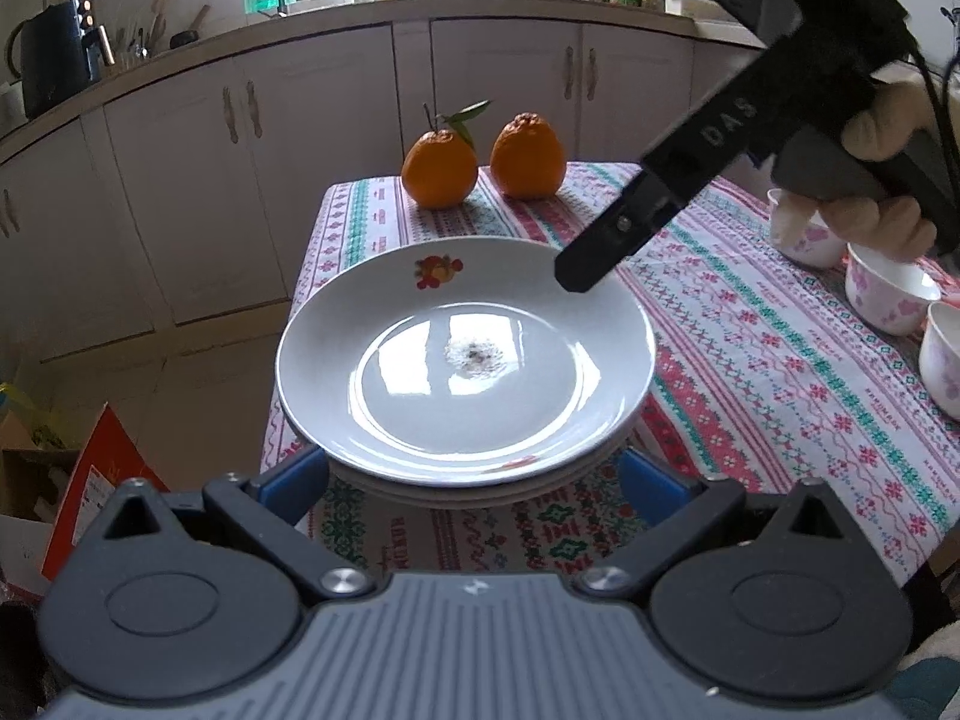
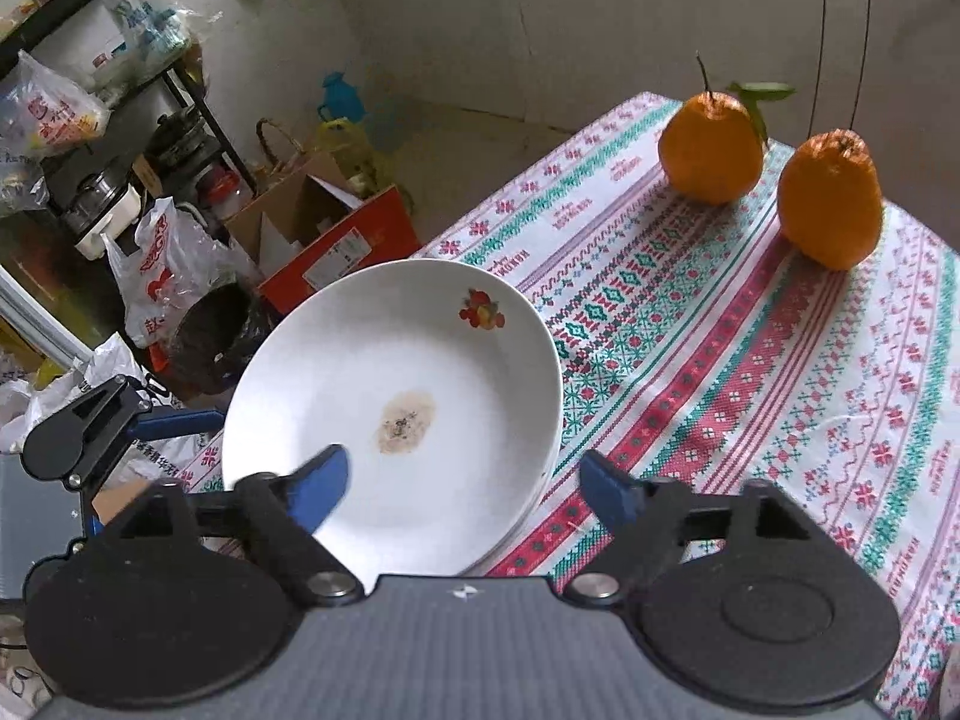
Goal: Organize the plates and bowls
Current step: 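Open the right gripper to release the plate and withdraw, then move the right gripper to a white bowl and grasp its rim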
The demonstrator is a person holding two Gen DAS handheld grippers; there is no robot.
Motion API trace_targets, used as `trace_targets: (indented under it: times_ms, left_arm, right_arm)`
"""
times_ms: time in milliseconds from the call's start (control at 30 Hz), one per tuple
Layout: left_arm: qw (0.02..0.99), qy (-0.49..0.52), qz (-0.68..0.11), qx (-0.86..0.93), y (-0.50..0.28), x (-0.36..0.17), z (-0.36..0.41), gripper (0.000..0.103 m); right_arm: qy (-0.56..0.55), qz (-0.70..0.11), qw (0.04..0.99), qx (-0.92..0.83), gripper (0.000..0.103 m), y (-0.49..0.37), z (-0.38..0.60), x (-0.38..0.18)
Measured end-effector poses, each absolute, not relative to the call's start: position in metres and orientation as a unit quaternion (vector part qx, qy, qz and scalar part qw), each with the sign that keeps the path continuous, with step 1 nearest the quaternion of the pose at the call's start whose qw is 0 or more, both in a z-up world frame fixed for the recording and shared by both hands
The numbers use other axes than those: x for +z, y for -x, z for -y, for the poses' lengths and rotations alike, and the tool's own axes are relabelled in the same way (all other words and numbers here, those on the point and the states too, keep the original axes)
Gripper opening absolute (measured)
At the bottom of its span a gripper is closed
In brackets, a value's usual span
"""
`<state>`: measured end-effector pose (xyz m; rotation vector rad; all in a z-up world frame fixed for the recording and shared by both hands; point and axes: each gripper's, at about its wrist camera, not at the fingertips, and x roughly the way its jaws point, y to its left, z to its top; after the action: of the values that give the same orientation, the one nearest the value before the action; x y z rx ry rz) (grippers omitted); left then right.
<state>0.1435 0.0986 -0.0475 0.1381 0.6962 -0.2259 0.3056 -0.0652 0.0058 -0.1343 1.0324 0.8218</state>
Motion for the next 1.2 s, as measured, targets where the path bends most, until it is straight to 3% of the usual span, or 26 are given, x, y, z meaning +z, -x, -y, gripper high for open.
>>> trace_targets:
  times_ms: [100, 867, 1200]
  left_arm:
    - [0.933, -0.071, -0.335, -0.112, -0.138, -0.045, -0.095, 0.102]
    - [0.918, -0.108, -0.323, -0.205, -0.1, -0.038, -0.022, 0.102]
    - [0.883, -0.145, -0.313, -0.319, -0.1, -0.043, 0.05, 0.102]
  right_arm:
    - [0.071, -0.459, 0.805, 0.37, 0.103, -0.289, 0.07, 0.012]
    - [0.152, -0.338, 0.909, 0.191, 0.103, -0.14, 0.137, 0.02]
    - [0.061, -0.34, 0.935, 0.081, 0.103, -0.101, 0.219, 0.024]
